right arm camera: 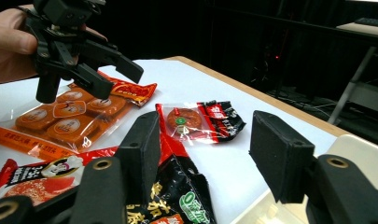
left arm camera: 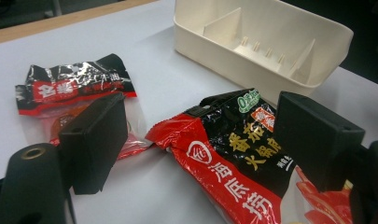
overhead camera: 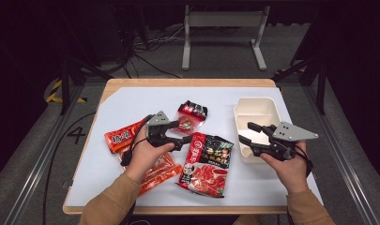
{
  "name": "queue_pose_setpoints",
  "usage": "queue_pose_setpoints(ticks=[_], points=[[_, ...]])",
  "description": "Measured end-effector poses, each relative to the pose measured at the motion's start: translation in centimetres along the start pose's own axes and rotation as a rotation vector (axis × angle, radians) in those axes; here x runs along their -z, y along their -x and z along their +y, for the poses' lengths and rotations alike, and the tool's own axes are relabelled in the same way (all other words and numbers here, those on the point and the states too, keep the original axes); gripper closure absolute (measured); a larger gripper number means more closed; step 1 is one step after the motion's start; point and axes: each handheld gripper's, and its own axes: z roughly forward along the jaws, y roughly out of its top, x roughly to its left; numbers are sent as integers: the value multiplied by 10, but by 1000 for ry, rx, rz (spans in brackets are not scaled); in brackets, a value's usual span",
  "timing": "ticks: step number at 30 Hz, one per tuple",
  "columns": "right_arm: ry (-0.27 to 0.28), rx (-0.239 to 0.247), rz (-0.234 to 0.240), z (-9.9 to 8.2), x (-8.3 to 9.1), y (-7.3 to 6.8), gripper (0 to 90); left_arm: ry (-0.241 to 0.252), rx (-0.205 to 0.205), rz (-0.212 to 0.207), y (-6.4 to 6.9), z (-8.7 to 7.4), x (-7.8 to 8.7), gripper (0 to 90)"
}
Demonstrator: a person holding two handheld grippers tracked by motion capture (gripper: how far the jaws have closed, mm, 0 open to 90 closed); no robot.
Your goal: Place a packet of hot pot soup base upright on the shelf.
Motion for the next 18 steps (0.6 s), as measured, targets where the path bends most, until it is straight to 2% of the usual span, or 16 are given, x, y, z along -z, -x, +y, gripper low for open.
queue_pose_setpoints(ticks=[10, 12, 15, 18], points=[[2, -2, 2, 2, 2, -1, 425, -37, 6, -3, -5, 2, -22, 203], [3, 1, 3, 1, 2, -1, 422, -50, 8, -7, -7, 0, -28, 212], [3, -1, 2, 2, 2, -1, 420, -75, 35, -6, -11, -7, -38, 251], [3, -1, 2, 1, 2, -1, 417, -86, 37, -17, -14, -10, -42, 279]])
